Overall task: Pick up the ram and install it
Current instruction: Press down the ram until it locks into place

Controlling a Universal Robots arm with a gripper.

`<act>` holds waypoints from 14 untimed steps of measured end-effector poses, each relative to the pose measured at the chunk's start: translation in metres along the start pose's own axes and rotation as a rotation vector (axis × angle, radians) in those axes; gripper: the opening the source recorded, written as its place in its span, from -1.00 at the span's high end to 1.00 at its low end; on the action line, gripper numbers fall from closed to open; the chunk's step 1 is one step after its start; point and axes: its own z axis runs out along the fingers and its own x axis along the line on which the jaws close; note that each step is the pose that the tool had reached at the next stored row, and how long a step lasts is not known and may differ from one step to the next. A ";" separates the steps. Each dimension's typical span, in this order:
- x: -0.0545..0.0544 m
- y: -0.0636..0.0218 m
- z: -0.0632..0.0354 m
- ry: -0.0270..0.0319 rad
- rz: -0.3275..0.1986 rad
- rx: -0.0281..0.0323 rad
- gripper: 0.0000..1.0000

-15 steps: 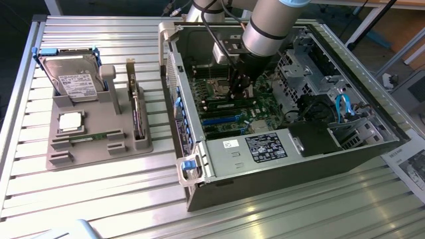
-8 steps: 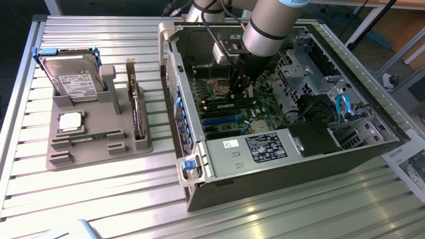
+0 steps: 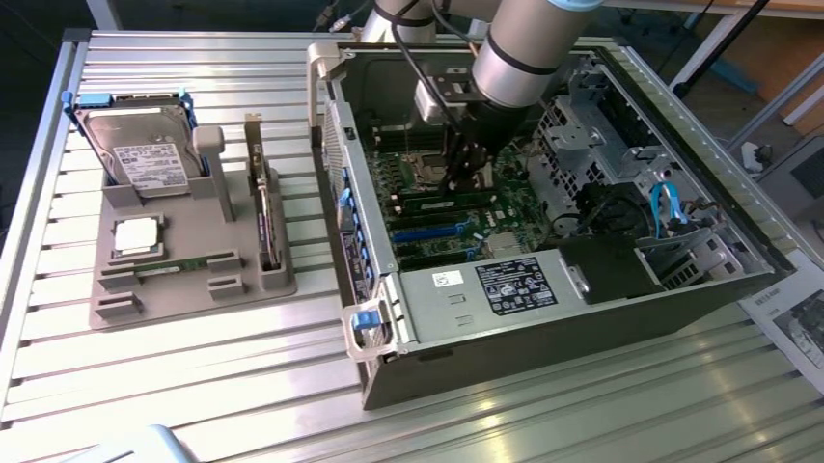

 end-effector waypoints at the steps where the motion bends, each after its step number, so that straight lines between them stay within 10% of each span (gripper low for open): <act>1: 0.000 -0.0002 -0.0010 0.0000 0.000 -0.0001 0.80; 14: -0.001 0.0221 0.0011 0.0001 0.000 -0.0001 0.80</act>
